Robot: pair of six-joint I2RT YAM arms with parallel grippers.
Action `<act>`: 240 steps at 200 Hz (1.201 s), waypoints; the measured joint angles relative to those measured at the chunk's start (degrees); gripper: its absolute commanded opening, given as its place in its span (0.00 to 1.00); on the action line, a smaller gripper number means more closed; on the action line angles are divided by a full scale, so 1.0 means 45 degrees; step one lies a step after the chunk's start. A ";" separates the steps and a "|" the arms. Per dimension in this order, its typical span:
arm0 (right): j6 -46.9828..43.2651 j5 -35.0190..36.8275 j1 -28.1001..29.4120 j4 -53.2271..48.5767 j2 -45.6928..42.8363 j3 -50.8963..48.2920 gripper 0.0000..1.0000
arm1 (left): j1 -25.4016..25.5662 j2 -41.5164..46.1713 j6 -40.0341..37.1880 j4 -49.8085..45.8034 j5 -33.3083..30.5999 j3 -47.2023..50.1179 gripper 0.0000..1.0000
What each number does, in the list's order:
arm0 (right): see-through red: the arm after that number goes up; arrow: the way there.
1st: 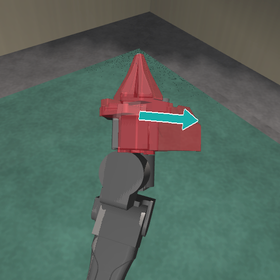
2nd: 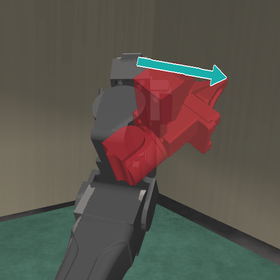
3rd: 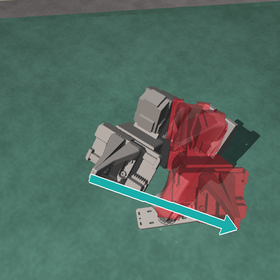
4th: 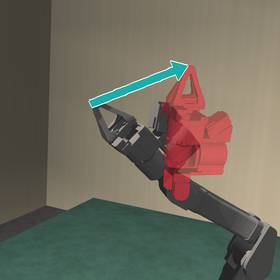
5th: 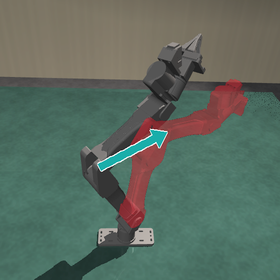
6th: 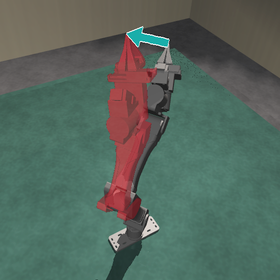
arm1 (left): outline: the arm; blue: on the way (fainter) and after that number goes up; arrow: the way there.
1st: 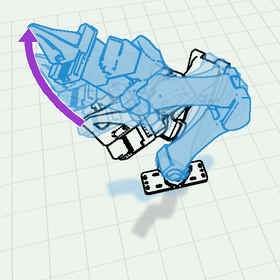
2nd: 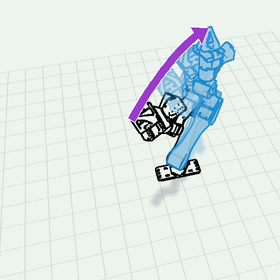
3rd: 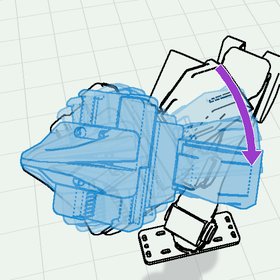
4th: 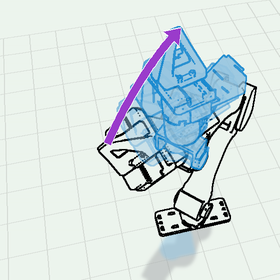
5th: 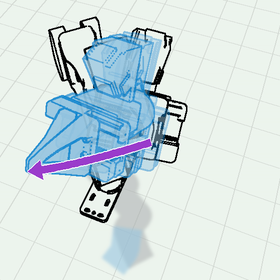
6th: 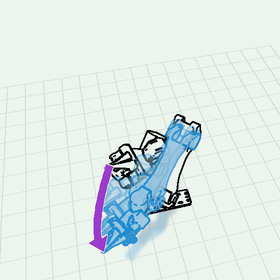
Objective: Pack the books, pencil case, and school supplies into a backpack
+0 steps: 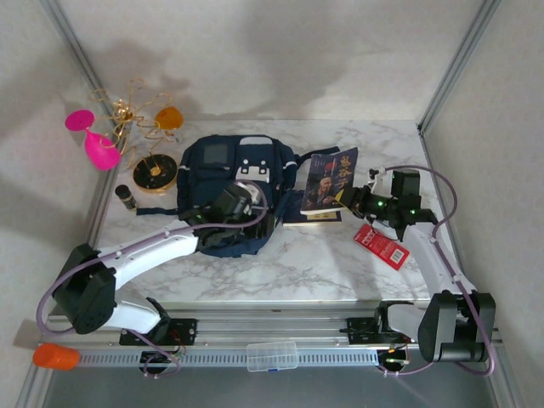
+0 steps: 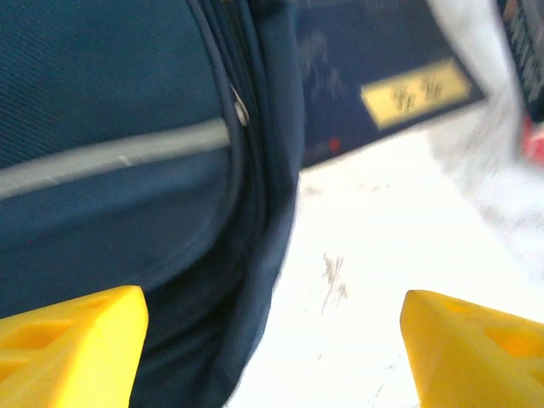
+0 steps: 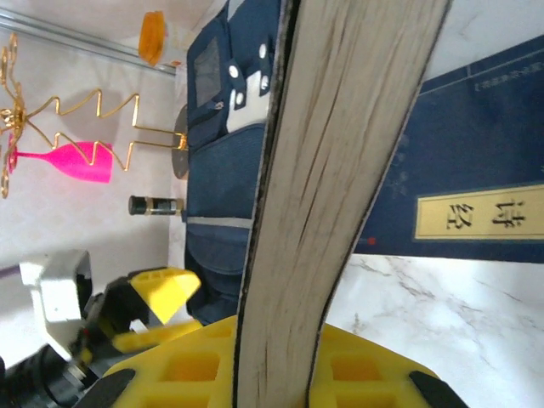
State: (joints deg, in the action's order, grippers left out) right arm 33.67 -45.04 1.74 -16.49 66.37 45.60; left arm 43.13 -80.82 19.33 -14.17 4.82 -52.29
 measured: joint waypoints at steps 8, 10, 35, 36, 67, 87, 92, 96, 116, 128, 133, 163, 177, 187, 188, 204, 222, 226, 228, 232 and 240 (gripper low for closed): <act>-0.0126 0.0010 -0.0068 -0.0189 -0.0063 -0.0039 0.00 | 0.0330 -0.0364 -0.0301 -0.0262 -0.0311 -0.0117 0.79; -0.0155 0.0010 -0.0083 -0.0214 -0.0073 -0.0049 0.00 | 0.0393 -0.0491 -0.0379 -0.0321 -0.0413 -0.0151 0.79; -0.0408 0.0010 -0.0194 -0.0476 -0.0136 -0.0228 0.00 | 0.0636 -0.1919 -0.1015 -0.0821 -0.1574 -0.0699 0.74; -0.0413 0.0015 -0.0194 -0.0491 -0.0136 -0.0228 0.00 | 0.0631 -0.1962 -0.1005 -0.0821 -0.1598 -0.0714 0.74; -0.0602 0.0010 -0.0223 -0.0777 -0.0170 -0.0311 0.00 | 0.0685 -0.3055 -0.1302 -0.1175 -0.2482 -0.1117 0.58; -0.0636 0.0005 -0.0223 -0.0811 -0.0355 -0.0529 0.00 | 0.0670 -0.3172 -0.1447 -0.1263 -0.2773 -0.1195 0.41; -0.0641 0.0005 -0.0223 -0.0816 -0.0384 -0.0578 0.00 | 0.0665 -0.3157 -0.1443 -0.1253 -0.2812 -0.1195 0.34; -0.0641 0.0005 -0.0223 -0.0821 -0.0398 -0.0607 0.00 | 0.0661 -0.3157 -0.1394 -0.1234 -0.2841 -0.1190 0.29; -0.0646 -0.0005 -0.0223 -0.0869 -0.0379 -0.0680 0.00 | 0.0646 -0.3157 -0.1520 -0.1161 -0.2788 -0.1214 0.06; -0.0646 -0.0029 -0.0223 -0.0869 -0.0374 -0.0685 0.00 | 0.0622 -0.3172 -0.1545 -0.1365 -0.2735 -0.1418 0.00; -0.0646 -0.0034 -0.0223 -0.0869 -0.0369 -0.0685 0.00 | 0.0617 -0.3181 -0.1506 -0.1506 -0.2735 -0.1569 0.00; -0.0636 -0.0311 -0.0223 -0.0894 -0.0369 -0.0685 0.00 | 0.0534 -0.3201 -0.0865 -0.2098 -0.2628 -0.2939 0.00; -0.0641 -0.0491 -0.0223 -0.0986 -0.0369 -0.0685 0.00 | 0.0495 -0.3196 -0.0408 -0.2137 -0.2487 -0.3755 0.00; -0.0641 -0.0661 -0.0223 -0.1083 -0.0369 -0.0685 0.00 | 0.0471 -0.3196 -0.0063 -0.2171 -0.2375 -0.4435 0.00; -0.0646 -0.0661 -0.0223 -0.1093 -0.0369 -0.0685 0.00 | 0.0471 -0.3196 -0.0039 -0.2171 -0.2370 -0.4488 0.00; -0.0622 -0.0801 -0.0117 -0.1302 -0.0408 -0.0685 0.00 | 0.0408 -0.3211 0.0495 -0.2244 -0.2361 -0.5668 0.00; -0.0408 -0.0879 0.0364 -0.1209 -0.0573 -0.0753 0.00 | 0.0369 -0.3322 0.0957 -0.2385 -0.2390 -0.6970 0.00; -0.0238 -0.0952 0.0559 -0.1073 -0.0617 -0.0831 0.00 | 0.0369 -0.3371 0.1054 -0.2424 -0.2424 -0.7257 0.00; -0.0223 -0.0957 0.0617 -0.1015 -0.0641 -0.0860 0.00 | 0.0369 -0.3400 0.1098 -0.2472 -0.2424 -0.7407 0.00; -0.0029 -0.1025 0.0845 -0.0831 -0.0680 -0.0986 0.00 | 0.0374 -0.3463 0.1166 -0.2555 -0.2472 -0.7664 0.00; 0.0282 -0.1030 0.1321 -0.0393 -0.0729 -0.1282 0.00 | 0.0384 -0.3609 0.1311 -0.2696 -0.2589 -0.8150 0.00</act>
State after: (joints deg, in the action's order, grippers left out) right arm 34.94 -49.67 7.68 -18.26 63.09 39.83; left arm 44.86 -97.06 25.23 -26.30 -6.83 -88.97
